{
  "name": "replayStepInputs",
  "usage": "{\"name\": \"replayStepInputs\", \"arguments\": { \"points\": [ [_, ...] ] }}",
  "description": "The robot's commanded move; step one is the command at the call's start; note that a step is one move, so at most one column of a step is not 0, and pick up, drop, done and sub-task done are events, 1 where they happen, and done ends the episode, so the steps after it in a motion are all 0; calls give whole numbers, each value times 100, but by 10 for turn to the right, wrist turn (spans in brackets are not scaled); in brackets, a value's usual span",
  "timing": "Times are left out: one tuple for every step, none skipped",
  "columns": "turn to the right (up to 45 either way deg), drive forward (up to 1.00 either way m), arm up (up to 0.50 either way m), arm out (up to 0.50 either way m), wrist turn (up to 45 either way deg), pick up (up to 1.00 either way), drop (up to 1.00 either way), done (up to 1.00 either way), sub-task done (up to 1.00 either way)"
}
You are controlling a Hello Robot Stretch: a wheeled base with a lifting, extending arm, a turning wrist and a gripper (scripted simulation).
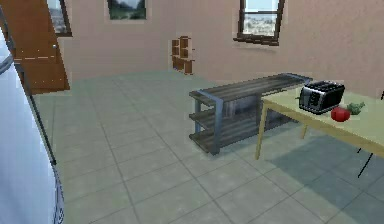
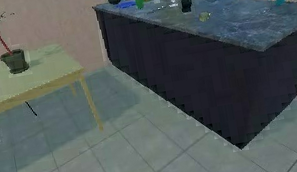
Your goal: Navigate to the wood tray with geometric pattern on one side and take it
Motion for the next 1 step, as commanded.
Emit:
{"name": "replayStepInputs", "arguments": {
  "points": [
    [-30, 0, 0, 0, 0, 0, 0, 0, 0]
  ]
}}
